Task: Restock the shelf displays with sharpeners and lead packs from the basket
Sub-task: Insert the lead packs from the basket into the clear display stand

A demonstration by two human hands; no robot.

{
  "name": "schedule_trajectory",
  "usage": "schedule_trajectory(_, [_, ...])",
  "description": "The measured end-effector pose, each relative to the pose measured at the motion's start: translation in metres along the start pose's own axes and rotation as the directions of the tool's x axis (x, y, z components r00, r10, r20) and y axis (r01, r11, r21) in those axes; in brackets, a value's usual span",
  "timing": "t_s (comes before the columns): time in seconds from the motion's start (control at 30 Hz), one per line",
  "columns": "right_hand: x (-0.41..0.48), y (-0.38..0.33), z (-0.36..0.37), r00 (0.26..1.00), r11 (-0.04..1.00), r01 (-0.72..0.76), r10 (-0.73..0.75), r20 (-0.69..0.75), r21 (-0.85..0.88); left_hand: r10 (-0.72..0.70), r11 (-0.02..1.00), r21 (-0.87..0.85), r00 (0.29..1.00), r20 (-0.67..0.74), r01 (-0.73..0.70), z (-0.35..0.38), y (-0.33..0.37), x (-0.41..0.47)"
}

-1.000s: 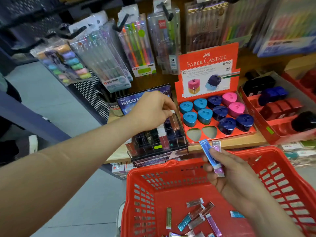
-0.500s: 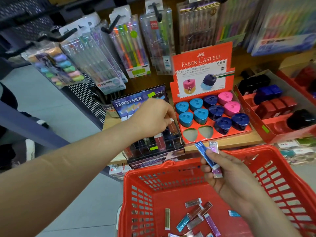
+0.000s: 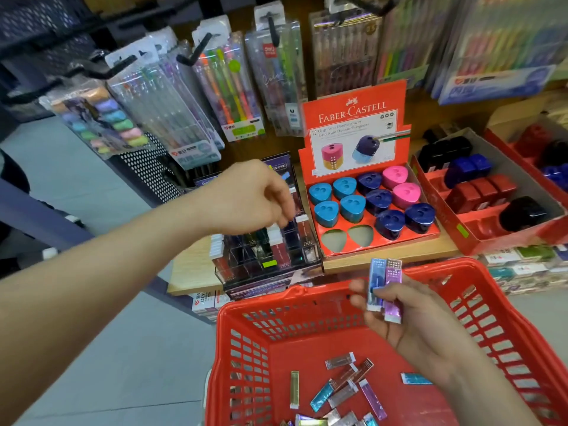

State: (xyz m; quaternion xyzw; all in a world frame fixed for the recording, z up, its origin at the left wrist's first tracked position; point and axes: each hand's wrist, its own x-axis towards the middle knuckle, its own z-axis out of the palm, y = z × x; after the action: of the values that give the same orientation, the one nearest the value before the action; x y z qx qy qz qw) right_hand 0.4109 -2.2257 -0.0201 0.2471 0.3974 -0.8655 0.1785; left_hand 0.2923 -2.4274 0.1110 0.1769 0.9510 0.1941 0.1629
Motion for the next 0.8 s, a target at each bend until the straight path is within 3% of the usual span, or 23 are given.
schedule_trajectory(0.07, [0.0,0.001,-0.006,1.0,1.0,0.0,0.0,-0.001,-0.019,-0.01,1.0,0.0,0.988,0.154,0.01,0.006,0.003,-0.019])
schedule_trajectory(0.17, [0.0,0.004,-0.01,0.999,0.999,-0.019,0.02,0.031,-0.047,0.035,0.988,0.142,0.973,0.227,-0.069,0.043,-0.002,-0.038])
schedule_trajectory(0.27, [-0.002,0.011,-0.01,0.997,0.996,-0.044,0.049,0.056,-0.083,0.067,0.997,-0.039,0.967,0.245,-0.059,0.08,-0.005,-0.051])
schedule_trajectory(0.43, [-0.011,0.017,0.005,0.979,0.98,-0.013,0.053,0.197,-0.196,0.078,0.906,-0.423,0.991,0.105,-0.026,0.105,0.007,-0.056])
schedule_trajectory(0.8, [-0.027,0.015,0.024,0.94,0.882,0.106,0.061,0.336,-0.459,0.088,0.921,-0.38,0.996,0.004,-0.08,0.092,0.01,-0.04])
